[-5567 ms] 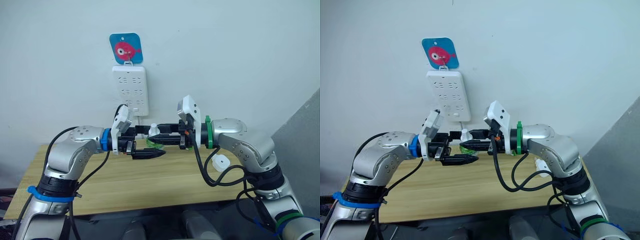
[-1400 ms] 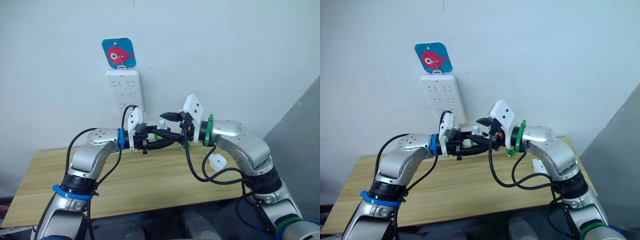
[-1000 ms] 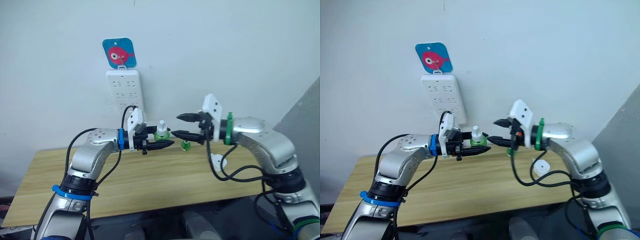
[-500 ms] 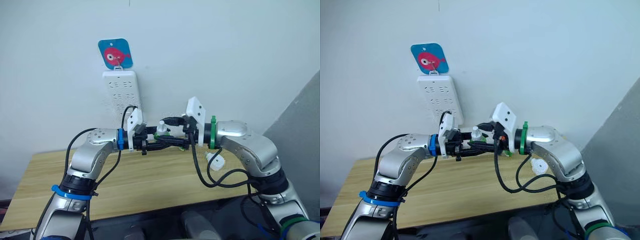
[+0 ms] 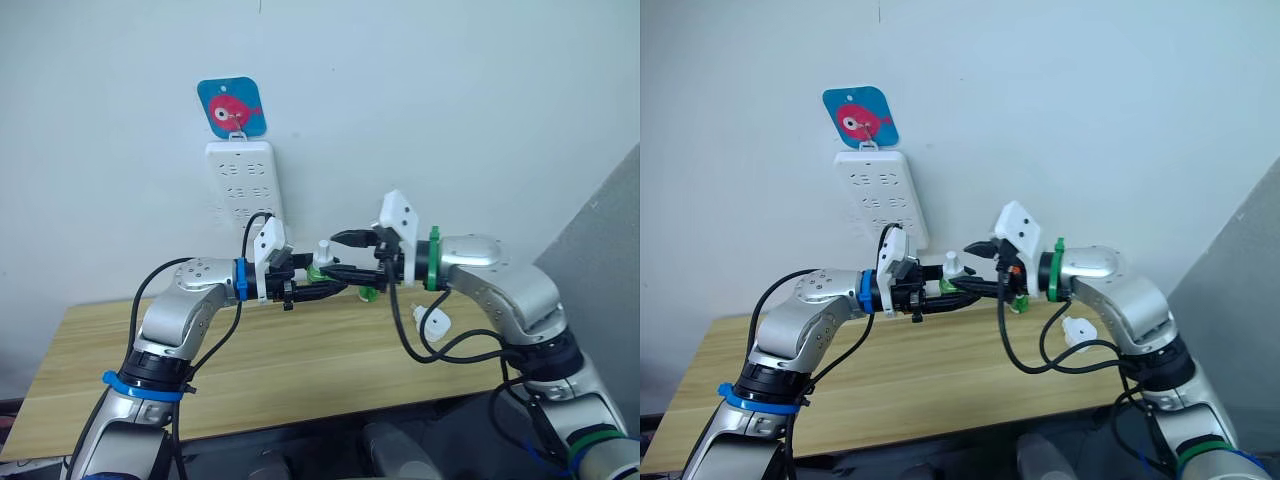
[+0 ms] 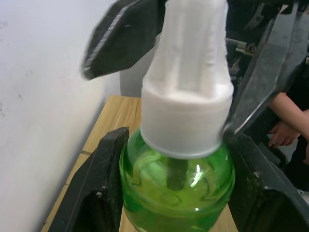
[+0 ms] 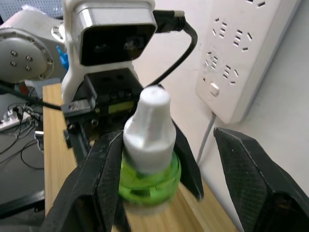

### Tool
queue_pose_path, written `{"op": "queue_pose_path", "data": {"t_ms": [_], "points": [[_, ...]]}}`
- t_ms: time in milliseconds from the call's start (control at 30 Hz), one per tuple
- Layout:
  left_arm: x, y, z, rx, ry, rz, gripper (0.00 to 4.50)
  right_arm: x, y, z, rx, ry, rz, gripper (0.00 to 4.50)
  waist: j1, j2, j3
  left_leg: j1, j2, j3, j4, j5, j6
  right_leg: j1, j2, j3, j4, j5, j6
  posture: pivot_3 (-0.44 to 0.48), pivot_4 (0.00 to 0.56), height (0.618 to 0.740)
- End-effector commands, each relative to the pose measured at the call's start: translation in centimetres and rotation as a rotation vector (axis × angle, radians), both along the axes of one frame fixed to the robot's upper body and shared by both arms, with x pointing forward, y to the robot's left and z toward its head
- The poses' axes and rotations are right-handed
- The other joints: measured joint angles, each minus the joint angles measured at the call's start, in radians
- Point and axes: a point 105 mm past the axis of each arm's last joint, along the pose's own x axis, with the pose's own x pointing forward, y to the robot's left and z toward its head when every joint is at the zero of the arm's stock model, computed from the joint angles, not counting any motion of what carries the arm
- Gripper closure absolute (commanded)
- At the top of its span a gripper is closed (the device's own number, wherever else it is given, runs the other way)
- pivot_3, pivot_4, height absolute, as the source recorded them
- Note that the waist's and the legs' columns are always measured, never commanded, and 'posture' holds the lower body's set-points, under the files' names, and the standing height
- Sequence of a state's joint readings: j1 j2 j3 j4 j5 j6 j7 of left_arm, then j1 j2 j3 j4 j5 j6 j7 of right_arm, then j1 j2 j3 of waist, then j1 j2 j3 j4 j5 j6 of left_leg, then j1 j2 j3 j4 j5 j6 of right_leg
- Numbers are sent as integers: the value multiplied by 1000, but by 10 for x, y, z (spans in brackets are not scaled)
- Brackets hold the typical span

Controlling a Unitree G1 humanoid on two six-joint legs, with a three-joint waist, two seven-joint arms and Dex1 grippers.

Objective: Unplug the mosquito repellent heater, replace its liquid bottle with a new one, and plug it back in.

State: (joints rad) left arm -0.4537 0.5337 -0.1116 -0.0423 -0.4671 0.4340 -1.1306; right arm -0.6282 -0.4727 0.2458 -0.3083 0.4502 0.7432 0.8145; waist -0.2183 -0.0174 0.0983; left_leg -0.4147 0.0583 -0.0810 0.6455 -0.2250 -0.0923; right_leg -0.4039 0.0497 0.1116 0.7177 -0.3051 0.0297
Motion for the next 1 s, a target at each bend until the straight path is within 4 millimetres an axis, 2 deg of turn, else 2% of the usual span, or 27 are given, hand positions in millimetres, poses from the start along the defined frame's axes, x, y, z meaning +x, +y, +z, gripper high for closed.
{"op": "queue_pose_path", "data": {"t_ms": [33, 200, 400, 533, 700, 800, 1000], "points": [[-4, -1, 12, -18, -47, -23, 2188, -10, -21, 14, -7, -10, 30, 1452, 2, 0, 0, 0, 0, 0, 0, 0, 0, 0, 0, 0, 0, 0, 0, -180, 39, 729], [-3, -1, 11, -17, -47, -25, 2188, -19, -30, 10, -45, 44, 74, 1452, -6, 0, 0, 1, 0, 0, 0, 0, 0, 0, 1, 0, 0, -3, 4, -182, 38, 729], [-4, -2, 11, -15, -47, -33, 2188, -20, -4, 29, 70, 24, 111, 1452, -8, 1, 0, 1, 1, 0, 0, 0, 0, 0, 1, 1, 0, -3, 4, -183, 35, 729], [-5, -2, 10, -8, -45, -37, 2188, -12, 12, 33, 101, 12, 102, 1452, -3, 0, 0, 0, 0, 0, 0, 0, 0, 0, 0, 0, 0, -3, 4, -180, 34, 729], [-6, -3, 9, -8, -45, -38, 2188, -11, 20, 32, 107, 19, 120, 1452, -1, 1, -1, 0, 0, 0, 0, 0, 0, 0, 0, 0, 0, -3, 3, -171, 35, 729], [-6, -3, 9, -8, -44, -37, 2188, -10, 23, 31, 108, 24, 122, 2073, -2, 1, -1, 0, 0, 0, 0, 0, 0, 0, 0, 0, 0, -2, 3, -169, 35, 729], [-7, -3, 9, -8, -44, -34, 2188, -11, 24, 28, 95, 27, 125, 4248, -2, 1, -1, 0, 0, 0, 0, 0, 0, 0, 0, 0, 0, -2, 3, -166, 38, 729]]}}
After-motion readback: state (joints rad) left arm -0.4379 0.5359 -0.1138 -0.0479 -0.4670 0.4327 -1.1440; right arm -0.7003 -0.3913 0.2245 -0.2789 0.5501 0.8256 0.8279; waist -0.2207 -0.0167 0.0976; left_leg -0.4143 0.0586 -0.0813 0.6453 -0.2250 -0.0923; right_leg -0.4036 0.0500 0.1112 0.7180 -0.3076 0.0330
